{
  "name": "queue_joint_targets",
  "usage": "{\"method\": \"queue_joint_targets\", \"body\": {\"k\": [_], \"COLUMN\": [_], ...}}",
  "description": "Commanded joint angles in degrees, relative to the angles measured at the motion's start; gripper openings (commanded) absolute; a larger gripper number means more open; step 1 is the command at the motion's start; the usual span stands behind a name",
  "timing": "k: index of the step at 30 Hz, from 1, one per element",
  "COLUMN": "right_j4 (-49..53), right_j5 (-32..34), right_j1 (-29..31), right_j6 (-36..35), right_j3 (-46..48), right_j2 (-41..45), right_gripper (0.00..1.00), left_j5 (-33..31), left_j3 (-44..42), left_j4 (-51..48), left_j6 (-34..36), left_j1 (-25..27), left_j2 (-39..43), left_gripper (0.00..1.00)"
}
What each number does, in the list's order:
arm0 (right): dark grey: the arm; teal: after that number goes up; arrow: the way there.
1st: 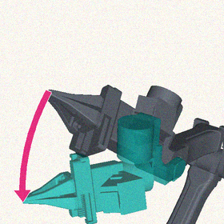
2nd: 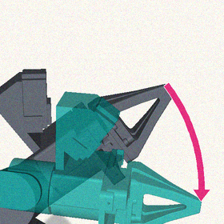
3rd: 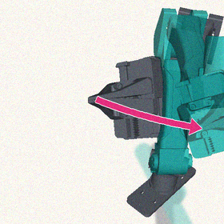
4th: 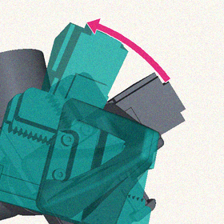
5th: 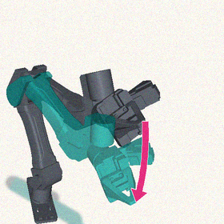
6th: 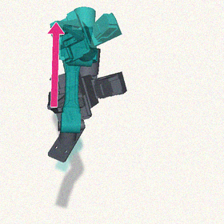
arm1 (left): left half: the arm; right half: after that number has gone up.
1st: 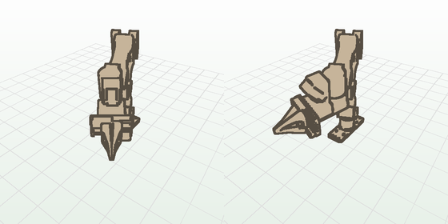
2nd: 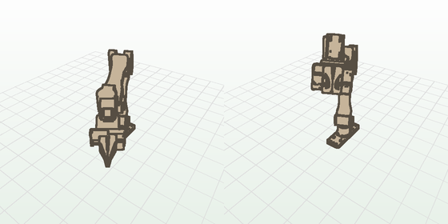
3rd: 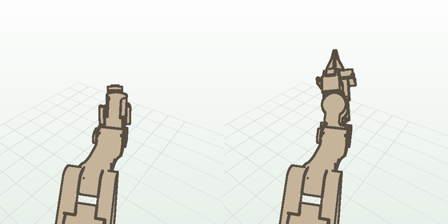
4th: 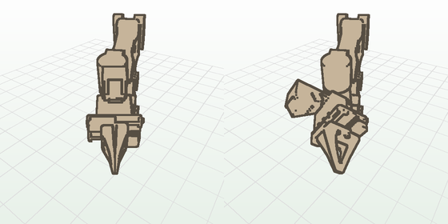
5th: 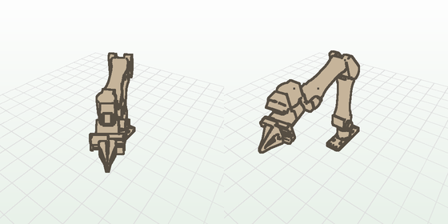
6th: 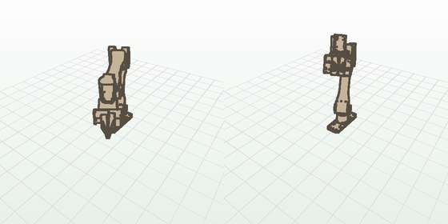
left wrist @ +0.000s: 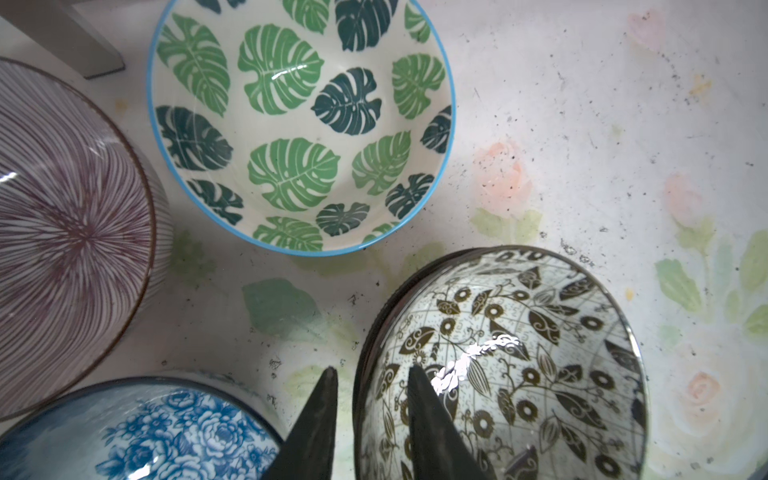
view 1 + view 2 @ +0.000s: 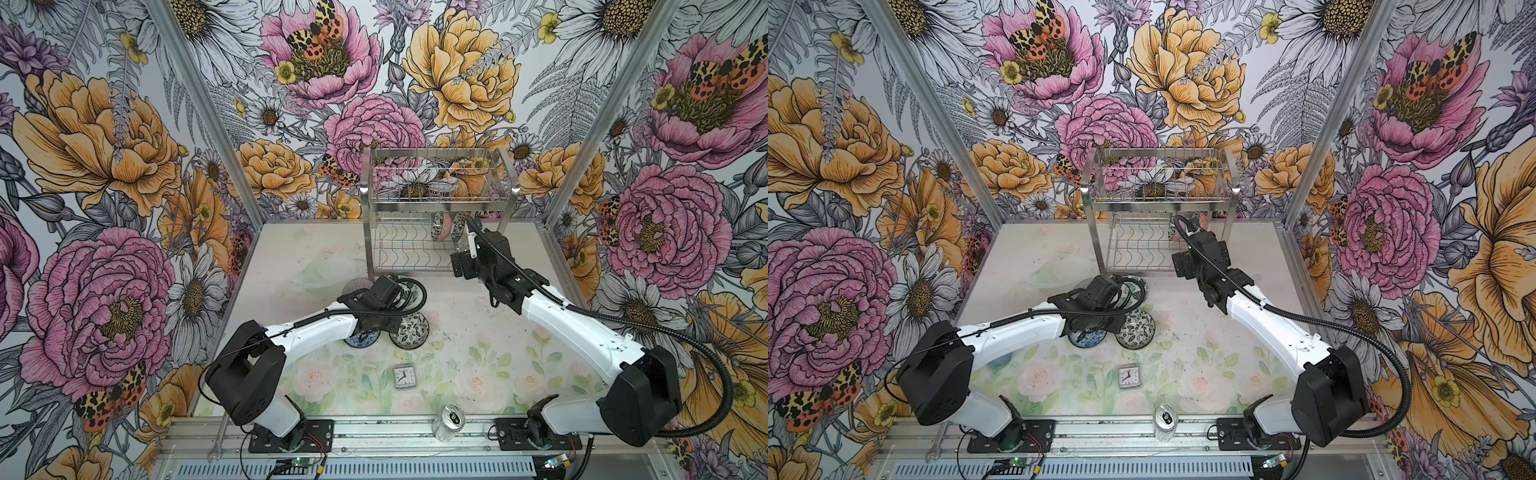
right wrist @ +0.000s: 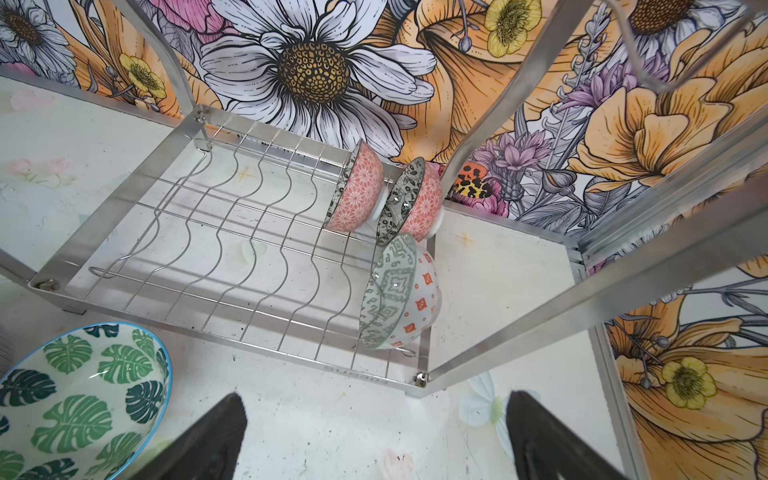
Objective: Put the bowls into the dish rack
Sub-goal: 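Lower the left gripper onto the leaf bowl rim and close it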
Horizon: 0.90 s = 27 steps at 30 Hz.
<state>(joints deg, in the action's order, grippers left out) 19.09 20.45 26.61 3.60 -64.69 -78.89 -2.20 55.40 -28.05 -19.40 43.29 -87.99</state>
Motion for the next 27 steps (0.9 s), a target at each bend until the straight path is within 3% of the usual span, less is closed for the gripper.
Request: {"method": "queue_joint_targets", "body": {"k": [1,19,27], "right_j4": [-0.4,-0.3,-0.3], "right_j5": [-0.4,-0.4,-0.4], "right_j1": [-0.3,-0.7,-0.7], "right_j6": [0.3,0.5,0.5], "right_j3": [0.5,1.3,1.5], "right_j2": [-0.2,0.4,0.6], "right_gripper": [1.0,1.0,1.0], "left_j5": [0.7,0.4,0.4], "left_j3": [1.5,1.9,1.9], "left_j4": [0.6,-0.1,0.0], "left_j6": [-0.2,-0.2,-0.2], "left_j1": [0.4,0.3,0.4], "left_j2": [-0.3,-1.6,-1.6], "left_gripper": [0.28,0.18,0.07]}}
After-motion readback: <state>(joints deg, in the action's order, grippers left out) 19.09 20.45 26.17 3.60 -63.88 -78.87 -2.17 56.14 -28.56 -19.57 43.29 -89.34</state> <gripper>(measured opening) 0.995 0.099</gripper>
